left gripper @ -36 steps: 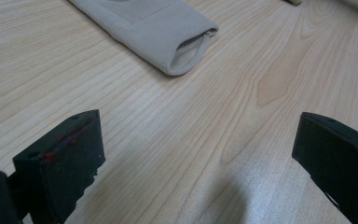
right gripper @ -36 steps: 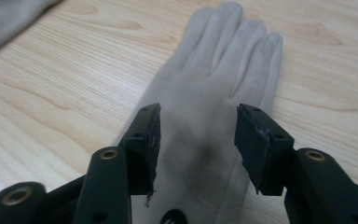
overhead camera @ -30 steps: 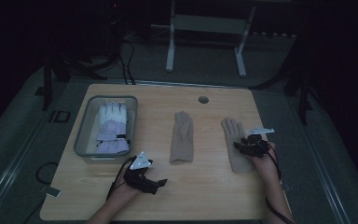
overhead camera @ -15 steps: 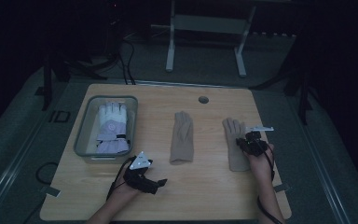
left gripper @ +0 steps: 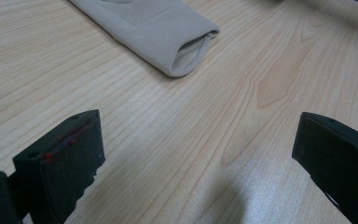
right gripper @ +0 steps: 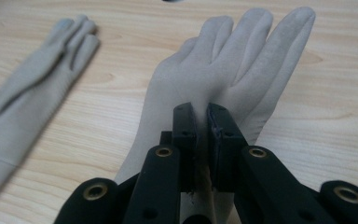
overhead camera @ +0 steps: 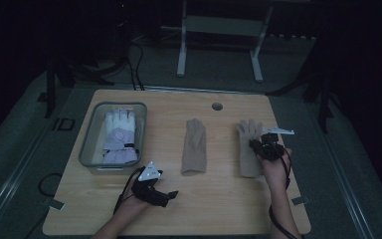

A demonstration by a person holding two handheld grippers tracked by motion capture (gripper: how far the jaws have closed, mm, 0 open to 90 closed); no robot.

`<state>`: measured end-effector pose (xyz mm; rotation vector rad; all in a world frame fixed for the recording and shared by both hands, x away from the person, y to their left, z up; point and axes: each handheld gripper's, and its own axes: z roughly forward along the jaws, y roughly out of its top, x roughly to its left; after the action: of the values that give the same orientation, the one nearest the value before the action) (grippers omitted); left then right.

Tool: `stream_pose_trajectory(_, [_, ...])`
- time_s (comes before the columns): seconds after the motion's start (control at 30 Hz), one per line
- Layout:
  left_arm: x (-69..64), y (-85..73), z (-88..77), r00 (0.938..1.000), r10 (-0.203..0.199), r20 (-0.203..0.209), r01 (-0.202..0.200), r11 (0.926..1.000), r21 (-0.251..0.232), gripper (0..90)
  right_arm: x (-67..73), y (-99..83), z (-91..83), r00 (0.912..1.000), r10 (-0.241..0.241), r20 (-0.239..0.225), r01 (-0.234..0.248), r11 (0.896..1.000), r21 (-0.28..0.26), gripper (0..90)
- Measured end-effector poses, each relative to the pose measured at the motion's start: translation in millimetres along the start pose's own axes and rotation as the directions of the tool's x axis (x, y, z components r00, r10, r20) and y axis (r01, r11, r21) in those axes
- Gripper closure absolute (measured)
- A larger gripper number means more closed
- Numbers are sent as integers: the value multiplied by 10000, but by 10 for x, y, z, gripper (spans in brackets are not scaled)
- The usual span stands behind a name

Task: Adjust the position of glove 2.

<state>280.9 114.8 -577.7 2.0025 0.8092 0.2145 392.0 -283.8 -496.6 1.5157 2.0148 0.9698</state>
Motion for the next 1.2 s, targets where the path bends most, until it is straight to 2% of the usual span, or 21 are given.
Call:
stream_pose_trajectory(0.3, [1,0,0,10000,12,18,-12,10000,8,23,225,169,-78,10000,-64,-28,62,9989,-457,827])
stream_pose_trajectory(0.63, [1,0,0,10000,6,27,-6,10000,-5,23,526,322,-57,9993,-210,-307,186,9969,-764,826])
stream_pose_trajectory(0.97, [-7,0,3,10000,14,39,-14,10000,-16,23,928,462,47,9969,-465,-642,406,9951,-899,824])
stream_pose_trajectory(1.2, [-8,0,1,10000,57,42,-57,10000,-5,23,1222,517,191,9940,-440,-998,354,9956,-867,823])
